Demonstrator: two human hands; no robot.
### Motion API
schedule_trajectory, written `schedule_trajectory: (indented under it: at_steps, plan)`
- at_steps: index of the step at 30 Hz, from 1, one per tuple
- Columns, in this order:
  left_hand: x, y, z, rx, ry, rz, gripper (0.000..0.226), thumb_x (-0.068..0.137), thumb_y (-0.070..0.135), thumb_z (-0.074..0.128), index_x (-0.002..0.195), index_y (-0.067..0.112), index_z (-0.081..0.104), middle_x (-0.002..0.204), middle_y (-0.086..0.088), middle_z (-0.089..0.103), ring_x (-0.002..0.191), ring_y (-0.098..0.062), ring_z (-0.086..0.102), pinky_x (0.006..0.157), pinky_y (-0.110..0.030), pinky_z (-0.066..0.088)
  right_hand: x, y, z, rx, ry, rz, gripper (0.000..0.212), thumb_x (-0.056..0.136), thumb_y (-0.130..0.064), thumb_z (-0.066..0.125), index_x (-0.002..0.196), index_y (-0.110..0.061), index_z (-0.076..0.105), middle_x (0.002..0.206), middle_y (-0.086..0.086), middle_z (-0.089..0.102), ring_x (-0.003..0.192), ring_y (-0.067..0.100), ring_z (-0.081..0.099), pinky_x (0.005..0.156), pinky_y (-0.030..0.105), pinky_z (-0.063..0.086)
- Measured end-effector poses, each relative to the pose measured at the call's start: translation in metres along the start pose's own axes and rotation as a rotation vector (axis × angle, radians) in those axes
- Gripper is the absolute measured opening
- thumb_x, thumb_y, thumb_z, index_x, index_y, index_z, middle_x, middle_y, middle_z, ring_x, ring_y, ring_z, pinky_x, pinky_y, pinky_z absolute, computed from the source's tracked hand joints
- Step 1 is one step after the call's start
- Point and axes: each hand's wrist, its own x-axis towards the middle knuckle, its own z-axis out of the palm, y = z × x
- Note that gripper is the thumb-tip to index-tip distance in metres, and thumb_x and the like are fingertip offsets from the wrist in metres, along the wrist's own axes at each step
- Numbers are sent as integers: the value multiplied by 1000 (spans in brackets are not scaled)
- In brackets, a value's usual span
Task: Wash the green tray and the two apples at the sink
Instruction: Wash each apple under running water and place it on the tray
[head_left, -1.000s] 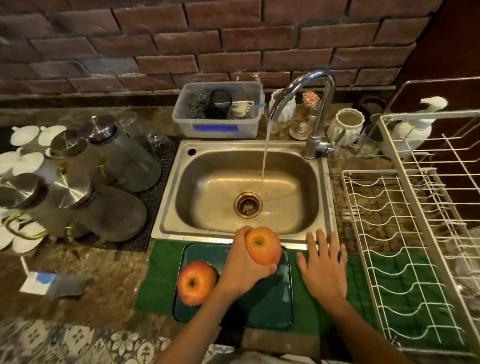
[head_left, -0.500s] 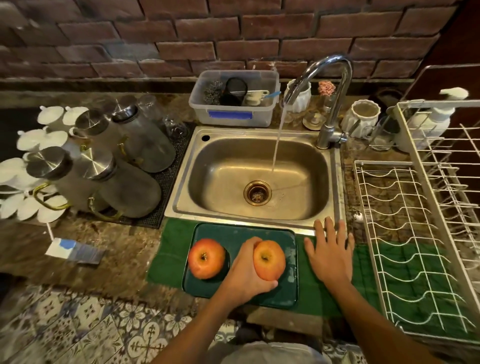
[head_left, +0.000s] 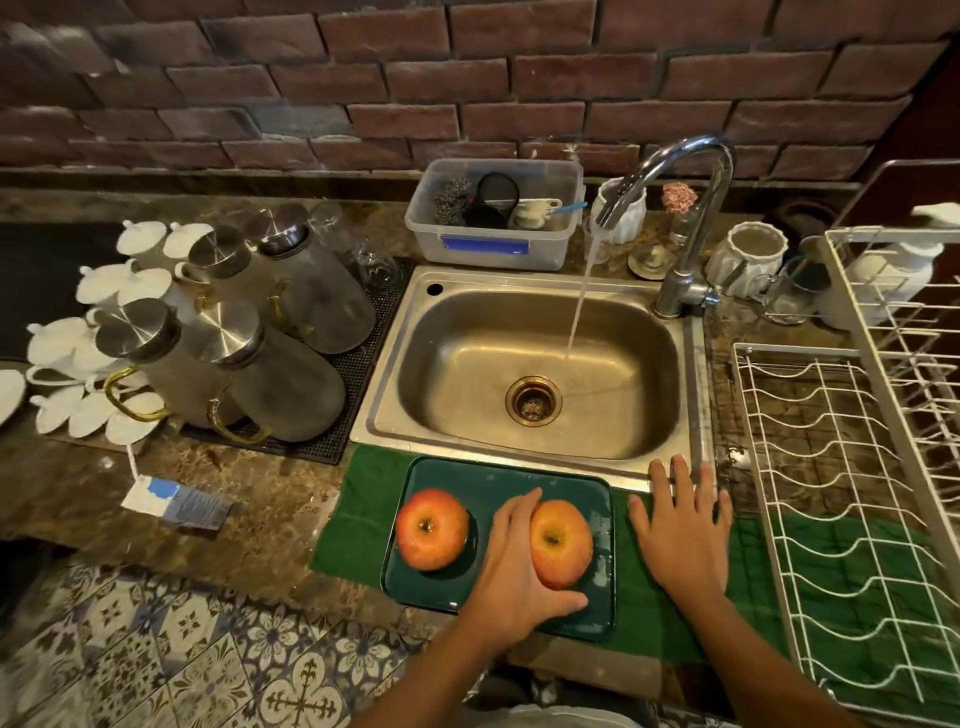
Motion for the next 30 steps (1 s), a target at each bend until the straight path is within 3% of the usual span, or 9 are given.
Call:
schedule_trajectory:
  at_steps: [4,7,11,17,21,25,30]
  plan:
    - [-2,17,-13,75,51,74,115,55,67,77,136,73,-5,155,28,-2,149,-12,11,120,-42,24,0,0,0,-2,-12,1,71,97,-61,13,154,-23,32,165,7,24,153,33,6,120,57,15]
    - [13,29,-45,48,148,131,90,73,67,65,139,71,4,157,30,4,149,-7,9,121,-40,19,1,0,-1,-3,-35,7,74,96,-62,6,156,-25,26,167,6,17,154,31,1,121,56,11]
    - [48,20,-106,91,337,178,60,91,60,48,146,47,29,157,12,25,147,-11,24,120,-44,27,1,-2,-5,-5,-60,25,78,93,-64,3,157,-27,23,167,4,14,154,30,-1,122,55,9]
    - [106,-31,-149,584,317,198,60,94,47,55,149,26,43,157,-10,37,147,-30,27,117,-47,25,1,-6,-10,-19,-103,50,79,91,-64,0,158,-29,19,168,1,9,154,28,-4,123,53,6]
    - [121,-65,-145,683,227,63,62,94,60,43,150,32,42,159,-7,37,149,-31,25,118,-49,21,2,-9,-14,-46,-135,66,75,92,-63,2,158,-31,15,168,1,6,154,28,-6,123,53,5]
    - [124,-86,-131,723,188,-25,70,89,71,26,146,35,46,156,-3,43,150,-29,25,119,-52,16,4,-12,-17,-61,-169,88,69,96,-61,16,159,-32,14,169,-1,3,154,28,-11,123,52,4]
    - [130,-97,-125,737,162,-76,76,87,77,14,144,39,48,158,2,40,153,-25,14,120,-54,6,6,-14,-20,-59,-214,100,68,96,-61,11,159,-33,5,169,-3,-5,153,27,-17,124,51,0]
